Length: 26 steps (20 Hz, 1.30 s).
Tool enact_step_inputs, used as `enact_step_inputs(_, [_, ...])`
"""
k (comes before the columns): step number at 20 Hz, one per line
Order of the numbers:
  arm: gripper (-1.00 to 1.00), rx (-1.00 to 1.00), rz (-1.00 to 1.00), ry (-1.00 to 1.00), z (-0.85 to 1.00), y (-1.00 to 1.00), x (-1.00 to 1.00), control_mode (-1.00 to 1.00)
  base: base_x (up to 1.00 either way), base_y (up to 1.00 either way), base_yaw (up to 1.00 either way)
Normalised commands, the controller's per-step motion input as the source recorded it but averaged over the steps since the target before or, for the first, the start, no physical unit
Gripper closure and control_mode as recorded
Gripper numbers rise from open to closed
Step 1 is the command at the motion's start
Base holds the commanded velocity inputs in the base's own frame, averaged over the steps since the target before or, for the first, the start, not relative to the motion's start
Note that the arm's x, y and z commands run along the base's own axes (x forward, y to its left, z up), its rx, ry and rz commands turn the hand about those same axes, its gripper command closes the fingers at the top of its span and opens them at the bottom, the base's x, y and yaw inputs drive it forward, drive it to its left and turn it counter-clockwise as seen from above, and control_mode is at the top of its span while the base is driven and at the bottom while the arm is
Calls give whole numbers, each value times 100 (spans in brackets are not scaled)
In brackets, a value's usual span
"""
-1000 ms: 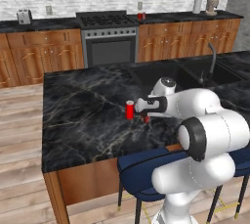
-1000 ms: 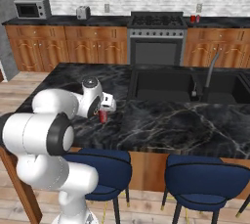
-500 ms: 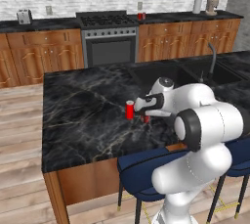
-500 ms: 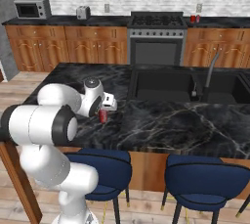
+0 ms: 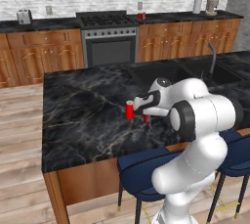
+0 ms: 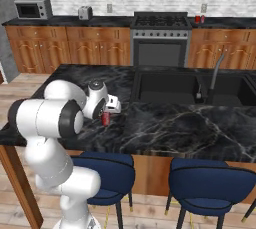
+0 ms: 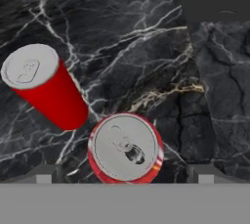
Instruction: Four empty soda cans are scattered around the kitchen. Gather all the cans and cluster them next to the stove for recycling.
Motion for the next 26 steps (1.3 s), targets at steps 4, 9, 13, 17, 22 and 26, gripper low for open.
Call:
enact_step_inputs(4, [-100, 0, 0, 0, -13, 0, 13, -100, 0, 0, 0])
enact_step_inputs(9, [-100, 0, 0, 0, -11, 0, 13, -100, 0, 0, 0])
enact_step_inputs(13, [100, 0, 0, 0, -9, 0, 12, -100, 0, 0, 0])
enact_step_inputs(17, [100, 0, 0, 0, -3, 0, 1, -100, 0, 0, 0])
enact_step_inputs(22, [100, 0, 0, -4, 16, -1, -27, -100, 0, 0, 0])
enact_step_inputs(26, [100, 0, 0, -4, 64, 0, -42, -100, 0, 0, 0])
